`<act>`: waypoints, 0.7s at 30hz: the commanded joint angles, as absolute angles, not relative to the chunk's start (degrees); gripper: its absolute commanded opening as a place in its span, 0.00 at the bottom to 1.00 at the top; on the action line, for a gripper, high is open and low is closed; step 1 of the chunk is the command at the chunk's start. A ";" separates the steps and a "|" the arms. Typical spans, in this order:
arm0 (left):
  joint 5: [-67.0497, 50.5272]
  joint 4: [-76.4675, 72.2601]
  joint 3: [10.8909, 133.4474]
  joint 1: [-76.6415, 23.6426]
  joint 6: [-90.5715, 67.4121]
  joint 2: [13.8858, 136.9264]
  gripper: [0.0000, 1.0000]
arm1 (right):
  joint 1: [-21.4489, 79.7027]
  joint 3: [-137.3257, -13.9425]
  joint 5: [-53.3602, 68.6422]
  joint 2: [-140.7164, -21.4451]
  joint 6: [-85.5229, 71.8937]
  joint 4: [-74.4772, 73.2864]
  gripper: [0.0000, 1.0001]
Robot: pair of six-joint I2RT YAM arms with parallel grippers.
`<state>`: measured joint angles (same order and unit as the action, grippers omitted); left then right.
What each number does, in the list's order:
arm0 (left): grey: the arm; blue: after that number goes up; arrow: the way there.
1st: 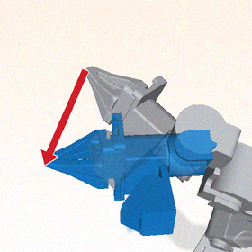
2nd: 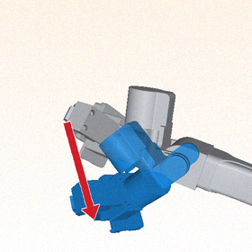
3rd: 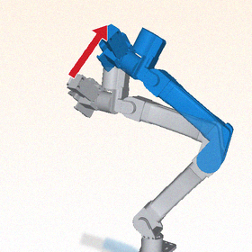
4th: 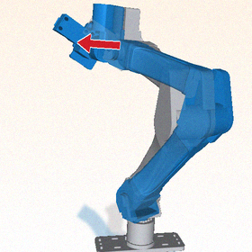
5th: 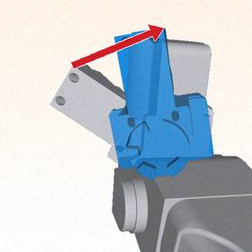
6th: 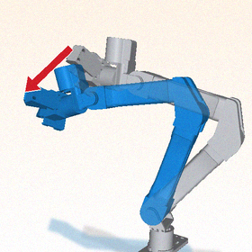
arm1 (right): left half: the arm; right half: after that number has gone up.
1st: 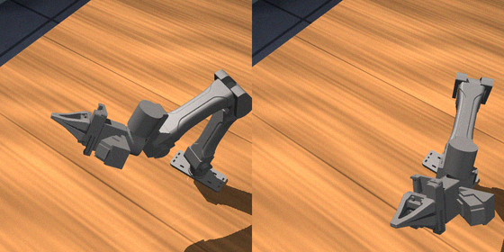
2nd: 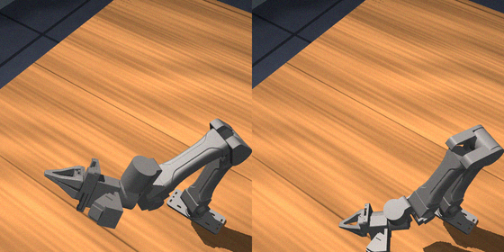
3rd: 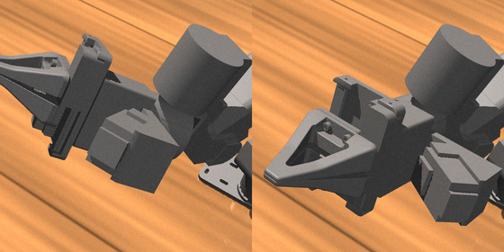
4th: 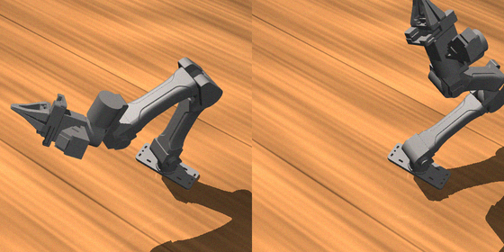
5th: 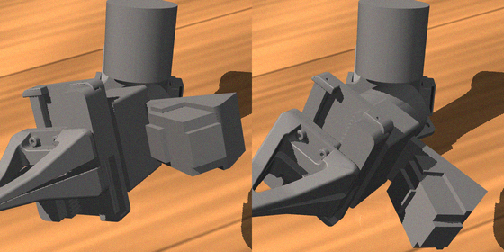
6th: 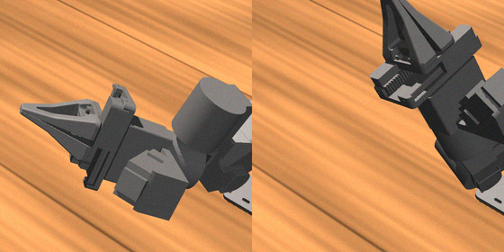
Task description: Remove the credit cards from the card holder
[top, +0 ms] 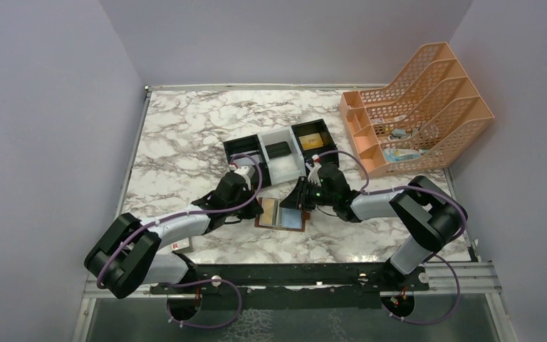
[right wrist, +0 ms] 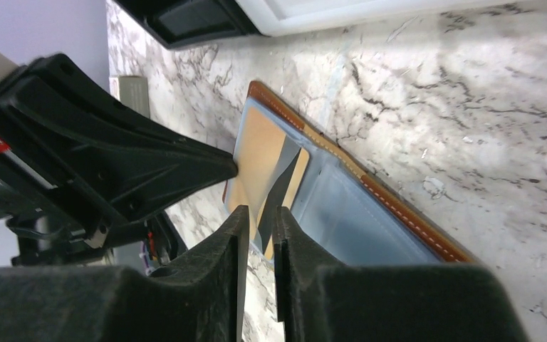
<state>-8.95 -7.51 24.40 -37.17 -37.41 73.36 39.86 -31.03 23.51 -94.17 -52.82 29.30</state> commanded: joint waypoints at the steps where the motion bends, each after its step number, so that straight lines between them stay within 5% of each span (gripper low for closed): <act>1: -7.33 -6.50 23.54 -37.44 -38.32 71.36 0.00 | 41.34 -32.03 20.32 -94.57 -53.00 26.97 0.21; 21: -6.68 -7.82 22.30 -38.53 -38.89 74.06 0.00 | 44.02 -34.38 19.53 -102.13 -54.61 29.65 0.17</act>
